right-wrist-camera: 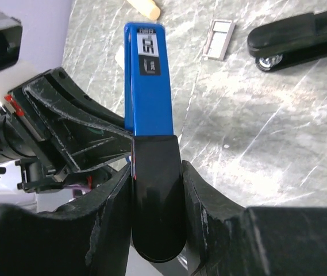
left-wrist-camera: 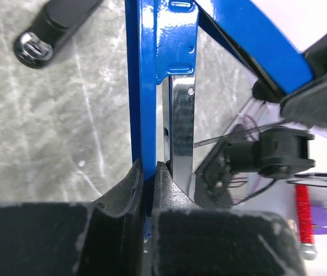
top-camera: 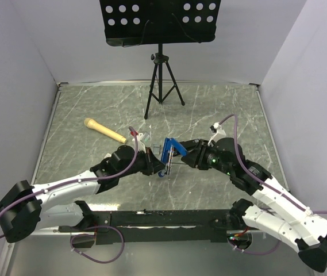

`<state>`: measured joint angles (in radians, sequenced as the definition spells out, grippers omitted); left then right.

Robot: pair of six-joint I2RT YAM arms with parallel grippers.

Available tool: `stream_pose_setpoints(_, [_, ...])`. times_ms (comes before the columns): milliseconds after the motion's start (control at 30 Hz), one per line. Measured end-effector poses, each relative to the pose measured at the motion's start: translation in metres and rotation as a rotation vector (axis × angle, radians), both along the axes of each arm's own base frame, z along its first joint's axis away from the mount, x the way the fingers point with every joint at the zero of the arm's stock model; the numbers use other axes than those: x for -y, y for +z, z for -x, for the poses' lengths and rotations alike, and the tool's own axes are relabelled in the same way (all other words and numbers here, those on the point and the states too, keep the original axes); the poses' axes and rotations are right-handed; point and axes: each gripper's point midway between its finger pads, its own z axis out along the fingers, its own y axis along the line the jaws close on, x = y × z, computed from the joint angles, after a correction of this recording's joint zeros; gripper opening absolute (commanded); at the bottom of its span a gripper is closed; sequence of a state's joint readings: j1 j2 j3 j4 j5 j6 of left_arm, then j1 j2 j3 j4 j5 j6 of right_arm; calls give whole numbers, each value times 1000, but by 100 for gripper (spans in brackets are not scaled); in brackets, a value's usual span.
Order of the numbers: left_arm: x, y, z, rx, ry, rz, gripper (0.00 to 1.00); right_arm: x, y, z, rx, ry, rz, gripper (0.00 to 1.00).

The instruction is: Unload the staples from the stapler

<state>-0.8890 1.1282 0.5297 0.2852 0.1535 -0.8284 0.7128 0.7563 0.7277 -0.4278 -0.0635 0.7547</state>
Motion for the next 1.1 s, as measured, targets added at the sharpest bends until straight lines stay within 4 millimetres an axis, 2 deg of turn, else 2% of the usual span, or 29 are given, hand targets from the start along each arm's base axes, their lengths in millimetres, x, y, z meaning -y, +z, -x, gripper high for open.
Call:
stream_pose_setpoints(133, [-4,-3,-4,50,-9,-34,1,7,2,-13,6,26,-9,28])
stream_pose_setpoints(300, [-5,-9,-11,63,5,-51,1,4,4,-30,10,75,-5,33])
stream_pose_setpoints(500, [-4,-35,-18,24,32,-110,1,-1,-20,-46,-16,113,27,43])
stream_pose_setpoints(700, [-5,-49,-22,7,61,-146,1,1,-41,-65,6,110,36,47])
stream_pose_setpoints(733, [-6,-50,-23,7,65,-151,1,0,-43,-67,4,115,36,47])
stream_pose_setpoints(767, [-6,-51,-23,6,69,-155,1,-1,-45,-70,7,120,35,37])
stream_pose_setpoints(800, [-7,-52,-24,6,75,-158,1,-2,-46,-72,7,126,32,33])
stream_pose_setpoints(933, [-11,-55,-27,5,100,-175,1,-7,-50,-76,7,161,12,31])
stream_pose_setpoints(1033, [-12,-57,-27,3,106,-181,1,-9,-52,-77,8,182,-3,23])
stream_pose_setpoints(1100, [-13,-60,-25,0,98,-185,1,-8,-55,-74,1,196,-11,10])
